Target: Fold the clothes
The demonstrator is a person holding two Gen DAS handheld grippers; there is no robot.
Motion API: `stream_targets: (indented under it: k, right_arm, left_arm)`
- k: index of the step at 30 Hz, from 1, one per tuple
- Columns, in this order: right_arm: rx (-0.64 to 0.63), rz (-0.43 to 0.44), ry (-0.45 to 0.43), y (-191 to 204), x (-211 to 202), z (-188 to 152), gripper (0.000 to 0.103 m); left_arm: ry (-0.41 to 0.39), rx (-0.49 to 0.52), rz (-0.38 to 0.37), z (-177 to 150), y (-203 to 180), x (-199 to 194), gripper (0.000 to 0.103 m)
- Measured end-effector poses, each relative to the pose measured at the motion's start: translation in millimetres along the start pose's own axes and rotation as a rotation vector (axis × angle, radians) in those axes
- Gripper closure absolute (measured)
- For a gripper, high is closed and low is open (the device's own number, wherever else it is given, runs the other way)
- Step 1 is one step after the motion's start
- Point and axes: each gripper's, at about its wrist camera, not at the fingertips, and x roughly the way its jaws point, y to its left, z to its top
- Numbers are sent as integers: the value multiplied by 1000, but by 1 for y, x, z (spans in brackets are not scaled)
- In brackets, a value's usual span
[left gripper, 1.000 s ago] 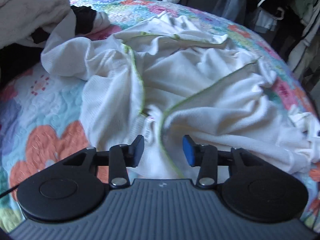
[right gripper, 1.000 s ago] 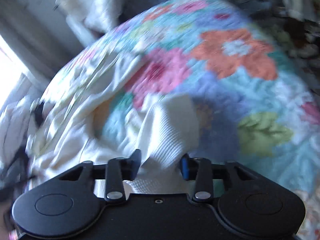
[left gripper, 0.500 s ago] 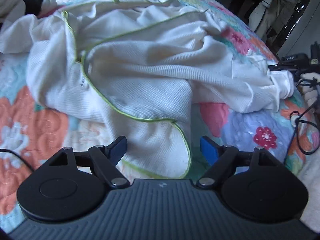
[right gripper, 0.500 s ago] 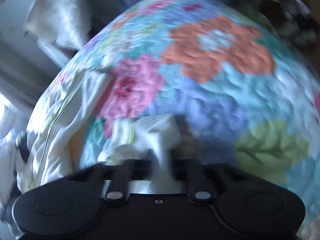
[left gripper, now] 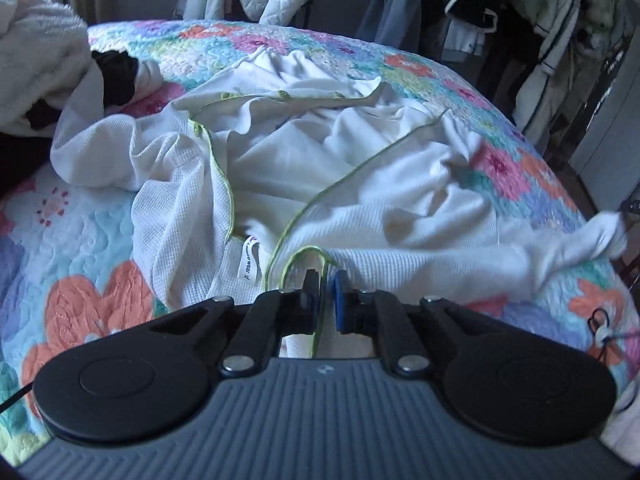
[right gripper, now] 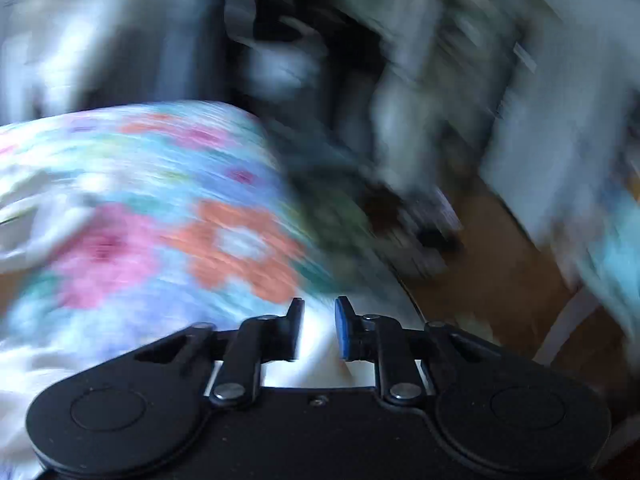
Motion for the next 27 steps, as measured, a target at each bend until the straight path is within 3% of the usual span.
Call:
stream_targets:
  k: [1,3,6,8,11,12,14,15,16,17,18,19,20,21,23,27]
  right_arm:
    - [-52,85,-37,18,-12,7,47]
    - [-158,280,-90,55,-35,19,46]
    - [-364,611,-87,117,-63,17,46]
    - [-547,755,-62,160,-75,1,46]
    - [-764,879,-7,209,-79,-26,46]
    - [-813,895,6,219,-79,-36,46]
    - [-890,911,27,235,-80,-55,46]
    - [-913,905,38,241,-76,-62,46]
    - [-926,890,50,245,-68,-68,46]
    - [-939,876,62,250,-61,-73,47]
    - [-953,861,74,254,-54,-79,49]
    - [-966,846,86,259,-47,-84,55]
    - [-922,859,119,256,-40,-81,80]
    - [-847,886,163,249,-33,-72,92]
    - [-703,950,224,234,-26,-56,95]
    - [-443,1129,237,200,-36,-32,94]
  left_arm:
    - [9,-15,-7,0,2,3,95]
    - [26,-44,-21,-2,5,10,95]
    - [52,-46,-6,-10,4,20,88]
    - [72,-56,-15,-16,5,25,80]
    - [91,-96,-79,-27,7,30,52]
    - [80,-105,-110,-30,6,32,48]
    - [54,-90,-179,-38,1,38,48]
    - [59,-70,-169,-41,-2,45,55]
    - [78,-49,-133,-43,-5,53,66]
    - [99,-30,-114,-44,-8,60,91]
    - [102,-27,-119,-42,-9,60,97]
    - [101,-28,-128,-39,-10,60,97]
    - [100,-29,-137,-36,-11,59,98]
    - [83,-31,-147,-31,-12,54,98]
    - [53,-31,-158,-19,-14,44,98]
    - [33,30,-179,8,-16,7,98]
